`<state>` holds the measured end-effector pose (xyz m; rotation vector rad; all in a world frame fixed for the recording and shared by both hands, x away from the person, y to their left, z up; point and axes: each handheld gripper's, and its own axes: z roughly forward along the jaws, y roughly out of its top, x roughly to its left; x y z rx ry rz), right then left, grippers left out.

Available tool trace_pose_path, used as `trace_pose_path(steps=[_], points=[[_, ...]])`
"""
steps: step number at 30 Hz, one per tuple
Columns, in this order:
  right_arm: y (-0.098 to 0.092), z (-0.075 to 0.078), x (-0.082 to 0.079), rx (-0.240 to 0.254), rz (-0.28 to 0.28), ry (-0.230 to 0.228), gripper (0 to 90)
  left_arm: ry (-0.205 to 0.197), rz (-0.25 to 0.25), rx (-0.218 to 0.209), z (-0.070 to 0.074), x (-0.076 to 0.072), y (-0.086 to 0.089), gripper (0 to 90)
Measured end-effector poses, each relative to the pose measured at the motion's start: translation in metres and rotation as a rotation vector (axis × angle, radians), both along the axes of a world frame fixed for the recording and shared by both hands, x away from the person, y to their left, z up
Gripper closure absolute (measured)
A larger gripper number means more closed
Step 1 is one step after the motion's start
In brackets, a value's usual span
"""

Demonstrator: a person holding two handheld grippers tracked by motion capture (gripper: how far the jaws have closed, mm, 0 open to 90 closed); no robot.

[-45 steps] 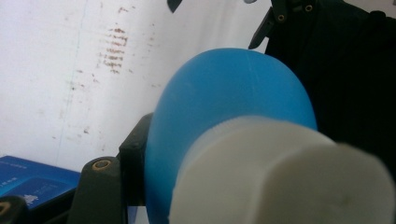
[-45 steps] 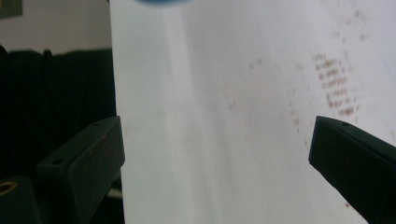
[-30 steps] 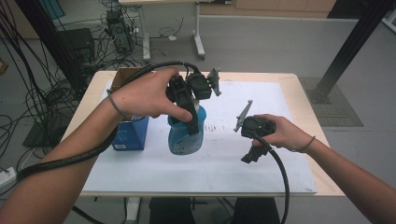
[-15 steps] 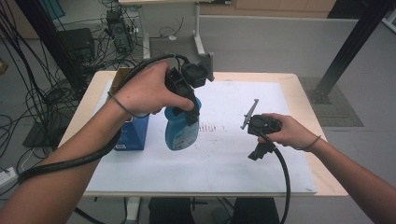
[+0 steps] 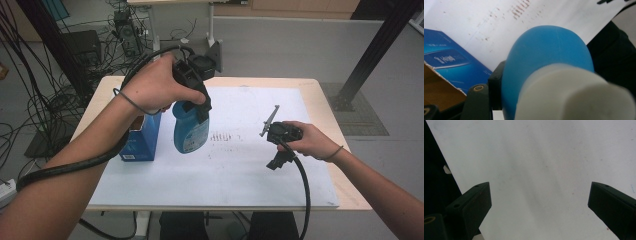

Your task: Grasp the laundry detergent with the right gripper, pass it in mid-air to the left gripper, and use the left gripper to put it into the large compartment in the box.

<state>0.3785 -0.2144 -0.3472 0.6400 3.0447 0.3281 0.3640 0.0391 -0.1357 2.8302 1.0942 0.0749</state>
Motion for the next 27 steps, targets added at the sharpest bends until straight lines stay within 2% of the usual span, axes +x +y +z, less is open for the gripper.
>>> trace_pose_path(steps=[5,9,12,16,21,27], points=[[0.0,-0.001,0.001,0.005,-0.005,-0.004,4.7,-0.004,0.035,-0.013,0.012,0.005,0.007,37.8],[0.0,-0.002,0.002,0.008,-0.006,0.0,4.7,-0.004,0.055,-0.007,0.022,0.01,0.012,37.7],[0.002,-0.003,0.003,0.008,-0.006,0.004,4.7,-0.003,0.08,-0.014,0.033,0.015,0.018,37.7],[0.003,-0.003,0.003,0.008,-0.013,0.001,4.7,-0.021,0.108,-0.024,0.046,0.02,0.026,37.7],[0.004,-0.004,0.003,0.011,-0.012,0.001,4.7,-0.019,0.135,-0.033,0.06,0.025,0.037,37.7],[0.005,-0.005,0.003,0.016,-0.013,0.0,4.7,-0.048,0.187,-0.055,0.082,0.032,0.053,37.7]])
